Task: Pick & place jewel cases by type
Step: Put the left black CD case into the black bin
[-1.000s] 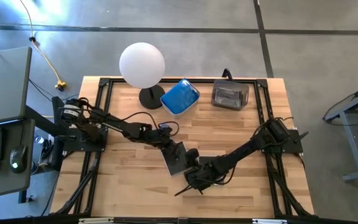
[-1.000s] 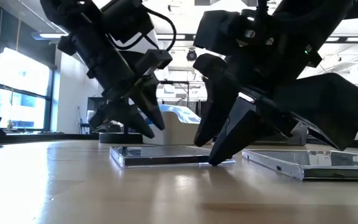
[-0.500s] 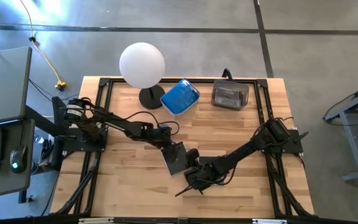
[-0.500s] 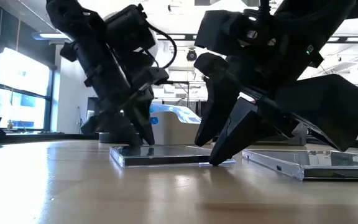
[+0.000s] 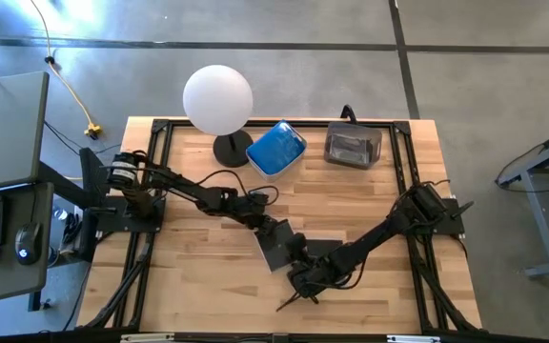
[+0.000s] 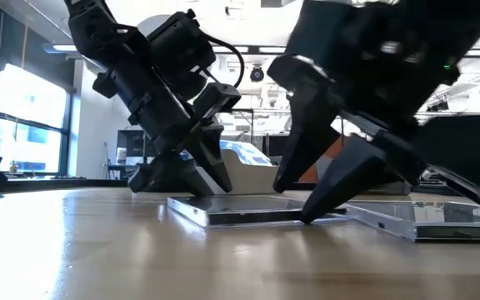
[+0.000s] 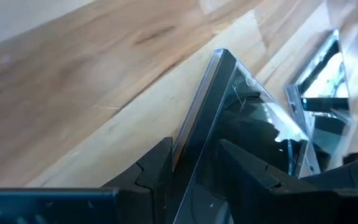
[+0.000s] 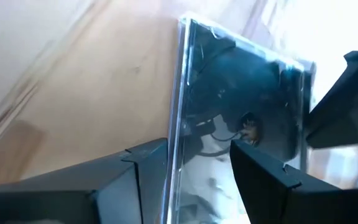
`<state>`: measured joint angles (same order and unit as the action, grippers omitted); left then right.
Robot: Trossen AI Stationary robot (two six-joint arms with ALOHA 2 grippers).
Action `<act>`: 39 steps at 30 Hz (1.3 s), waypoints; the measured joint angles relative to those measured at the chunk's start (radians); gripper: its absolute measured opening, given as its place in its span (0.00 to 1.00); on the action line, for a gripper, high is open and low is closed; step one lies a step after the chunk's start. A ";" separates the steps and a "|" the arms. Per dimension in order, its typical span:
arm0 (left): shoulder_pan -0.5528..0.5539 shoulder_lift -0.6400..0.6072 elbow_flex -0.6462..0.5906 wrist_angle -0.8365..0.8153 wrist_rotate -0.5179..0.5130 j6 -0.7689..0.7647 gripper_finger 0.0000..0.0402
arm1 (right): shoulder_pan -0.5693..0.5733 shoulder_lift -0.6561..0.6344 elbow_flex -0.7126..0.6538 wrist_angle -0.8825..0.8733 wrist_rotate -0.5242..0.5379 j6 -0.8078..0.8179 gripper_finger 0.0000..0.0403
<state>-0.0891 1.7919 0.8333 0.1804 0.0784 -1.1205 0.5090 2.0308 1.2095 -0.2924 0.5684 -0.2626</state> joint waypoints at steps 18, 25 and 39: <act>-0.055 0.002 -0.001 0.038 -0.031 -0.010 0.31 | 0.034 -0.027 -0.001 -0.004 0.087 -0.085 0.42; -0.056 0.001 -0.001 0.026 -0.030 -0.036 0.31 | 0.038 -0.034 0.029 -0.037 0.105 -0.097 0.42; -0.113 0.001 -0.001 0.048 -0.089 -0.048 0.31 | 0.042 -0.046 0.151 -0.404 0.050 0.129 0.42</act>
<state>-0.2019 1.7927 0.8322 0.2284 -0.0109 -1.1685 0.5509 1.9846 1.3609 -0.6964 0.6183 -0.1333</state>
